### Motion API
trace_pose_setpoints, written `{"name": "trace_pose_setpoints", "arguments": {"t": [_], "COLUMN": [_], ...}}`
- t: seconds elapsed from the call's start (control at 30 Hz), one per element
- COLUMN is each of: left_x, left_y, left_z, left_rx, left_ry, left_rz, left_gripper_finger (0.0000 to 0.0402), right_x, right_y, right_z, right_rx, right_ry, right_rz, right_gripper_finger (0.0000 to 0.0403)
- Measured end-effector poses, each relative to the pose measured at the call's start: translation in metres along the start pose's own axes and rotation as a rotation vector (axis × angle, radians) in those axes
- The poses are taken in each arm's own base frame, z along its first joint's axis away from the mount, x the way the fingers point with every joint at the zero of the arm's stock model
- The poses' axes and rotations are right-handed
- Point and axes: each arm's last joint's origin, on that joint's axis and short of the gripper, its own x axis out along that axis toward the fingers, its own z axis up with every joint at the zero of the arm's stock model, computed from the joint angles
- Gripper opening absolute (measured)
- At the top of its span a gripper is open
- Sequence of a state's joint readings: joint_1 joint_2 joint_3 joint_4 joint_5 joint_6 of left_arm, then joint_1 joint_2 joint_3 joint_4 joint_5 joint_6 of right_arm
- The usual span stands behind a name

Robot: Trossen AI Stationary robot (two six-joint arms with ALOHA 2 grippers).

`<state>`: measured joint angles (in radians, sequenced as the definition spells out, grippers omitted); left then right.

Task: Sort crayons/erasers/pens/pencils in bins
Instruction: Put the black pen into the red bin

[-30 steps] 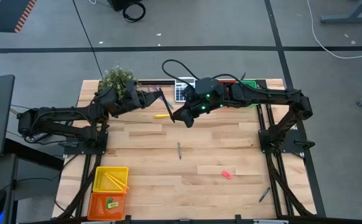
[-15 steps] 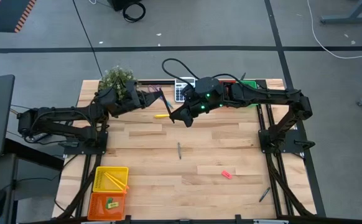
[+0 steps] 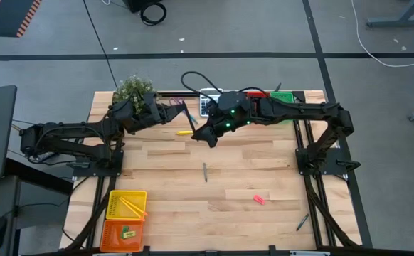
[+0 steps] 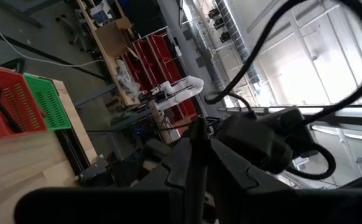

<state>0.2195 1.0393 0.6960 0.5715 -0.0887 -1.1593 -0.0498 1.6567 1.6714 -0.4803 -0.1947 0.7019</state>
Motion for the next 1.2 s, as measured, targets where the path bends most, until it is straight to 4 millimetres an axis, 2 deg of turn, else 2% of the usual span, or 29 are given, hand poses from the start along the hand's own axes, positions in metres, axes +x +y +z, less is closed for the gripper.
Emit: {"name": "trace_pose_setpoints", "arguments": {"t": [0.4, 0.83, 1.2], "left_x": [-0.0001, -0.0002, -0.0002], "left_y": [0.0005, -0.0005, -0.0005], "left_z": [-0.0003, 0.0, 0.0001], "left_rx": [0.0, 0.002, 0.004], "left_ry": [0.004, 0.003, 0.003], "left_rz": [0.005, -0.002, -0.001], "left_gripper_finger": [0.0052, 0.0052, 0.0054], "right_x": [-0.0008, -0.0007, -0.0007], "right_y": [0.001, 0.0009, 0.0007], "right_z": [0.0017, 0.0015, 0.0015], "right_rx": [-0.013, -0.014, -0.021], "right_ry": [-0.02, -0.021, -0.02], "right_rz": [0.003, 0.0, -0.001], "right_gripper_finger": [0.0142, 0.009, 0.0085]}}
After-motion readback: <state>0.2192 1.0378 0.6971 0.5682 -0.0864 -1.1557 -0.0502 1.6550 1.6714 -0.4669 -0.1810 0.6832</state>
